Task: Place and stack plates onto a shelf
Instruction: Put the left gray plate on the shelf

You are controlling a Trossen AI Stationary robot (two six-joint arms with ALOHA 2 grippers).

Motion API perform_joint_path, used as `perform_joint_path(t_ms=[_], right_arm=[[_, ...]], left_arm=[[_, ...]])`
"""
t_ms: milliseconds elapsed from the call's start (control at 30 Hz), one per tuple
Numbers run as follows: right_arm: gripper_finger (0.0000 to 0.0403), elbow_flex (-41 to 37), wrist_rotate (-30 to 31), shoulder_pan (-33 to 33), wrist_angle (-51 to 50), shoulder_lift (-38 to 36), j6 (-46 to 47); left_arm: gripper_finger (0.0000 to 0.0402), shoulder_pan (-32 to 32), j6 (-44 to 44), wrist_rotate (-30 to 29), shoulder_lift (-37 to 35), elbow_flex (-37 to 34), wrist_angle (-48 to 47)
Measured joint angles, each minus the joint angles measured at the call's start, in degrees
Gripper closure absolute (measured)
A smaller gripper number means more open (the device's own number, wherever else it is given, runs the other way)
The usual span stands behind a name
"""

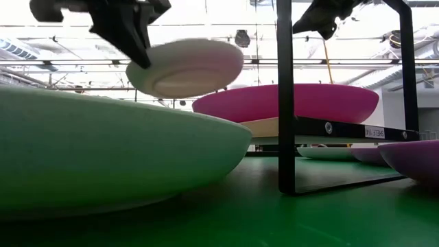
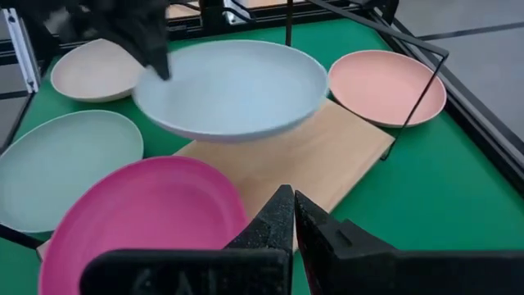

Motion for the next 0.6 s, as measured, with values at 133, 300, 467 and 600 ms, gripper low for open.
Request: perform_joint_path(t_ms=[133,300,467,600], right_arm=[[0.0403,0.0,0.1,0.1,0.0,0.0,0.8],[0.0403,0.0,0.1,0.1,0.0,0.0,0.6],[0.0403,0.0,0.2,0.1,0.0,0.0,-1.5],[0.0403,0.0,0.2,0.0,0.0,0.0,-1.9]], left_arm=[[0.0391,2.6,1.5,0.0,0.0,-2.5,3.5],[0.0384,5.5,3.6,0.2,0.0,-6.0,8.0],[0.0381,6.9,5.9,2.2,0.0,-9.0,11.9],[0.0379,7.9,8.5,2.2,0.0,-11.3,14.3]])
